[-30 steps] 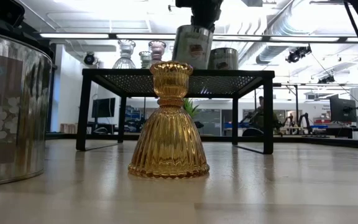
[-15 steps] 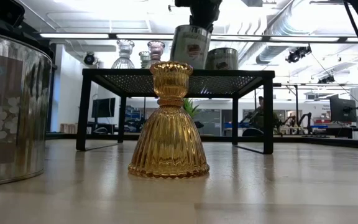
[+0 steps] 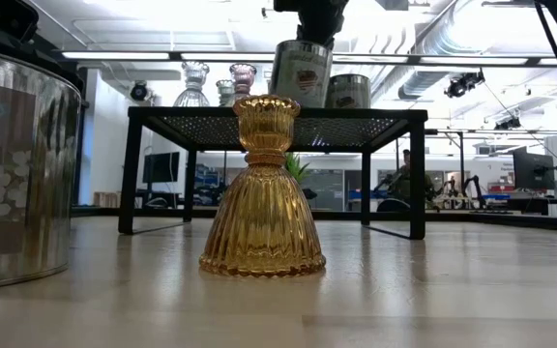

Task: Pick & Place candle stick holders
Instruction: Put the green scented candle on the shelf, then put the yellow glass candle holder on the shelf

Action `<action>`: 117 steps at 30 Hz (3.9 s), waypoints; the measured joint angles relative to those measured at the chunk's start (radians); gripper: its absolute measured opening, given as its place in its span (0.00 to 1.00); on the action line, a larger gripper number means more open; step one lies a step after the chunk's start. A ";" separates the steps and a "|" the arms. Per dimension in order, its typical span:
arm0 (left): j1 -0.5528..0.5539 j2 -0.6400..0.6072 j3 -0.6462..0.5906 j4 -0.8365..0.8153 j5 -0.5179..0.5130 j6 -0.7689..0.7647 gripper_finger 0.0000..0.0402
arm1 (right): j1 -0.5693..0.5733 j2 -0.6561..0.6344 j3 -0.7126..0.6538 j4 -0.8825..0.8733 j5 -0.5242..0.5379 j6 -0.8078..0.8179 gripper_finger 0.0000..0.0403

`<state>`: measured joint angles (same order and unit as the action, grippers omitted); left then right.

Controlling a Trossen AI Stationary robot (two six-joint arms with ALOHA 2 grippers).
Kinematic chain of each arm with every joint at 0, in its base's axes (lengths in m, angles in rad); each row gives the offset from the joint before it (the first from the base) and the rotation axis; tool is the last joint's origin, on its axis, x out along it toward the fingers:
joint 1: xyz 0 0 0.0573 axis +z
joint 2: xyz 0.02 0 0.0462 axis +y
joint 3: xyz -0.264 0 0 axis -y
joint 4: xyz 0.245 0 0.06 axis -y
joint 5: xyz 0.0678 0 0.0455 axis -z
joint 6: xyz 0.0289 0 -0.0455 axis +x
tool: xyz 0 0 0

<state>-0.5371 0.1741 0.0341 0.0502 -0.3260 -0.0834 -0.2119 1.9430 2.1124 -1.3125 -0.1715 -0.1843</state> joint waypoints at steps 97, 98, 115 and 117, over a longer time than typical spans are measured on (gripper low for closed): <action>0.000 0.000 0.000 0.000 0.000 0.000 0.18 | 0.369 -0.641 -0.920 0.664 0.501 0.265 0.15; 0.000 0.000 0.000 0.000 0.000 0.000 0.18 | 0.374 -0.656 -0.960 0.709 0.494 0.265 0.15; 0.000 0.000 0.000 0.000 0.000 0.000 0.18 | 0.408 -0.722 -1.398 1.242 0.415 0.228 0.15; 0.000 0.000 0.000 0.000 0.000 0.000 0.18 | 0.414 -0.722 -1.410 1.261 0.416 0.227 0.15</action>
<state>-0.5369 0.1741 0.0341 0.0498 -0.3260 -0.0834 0.2022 1.2210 0.7026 -0.0517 0.2443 0.0428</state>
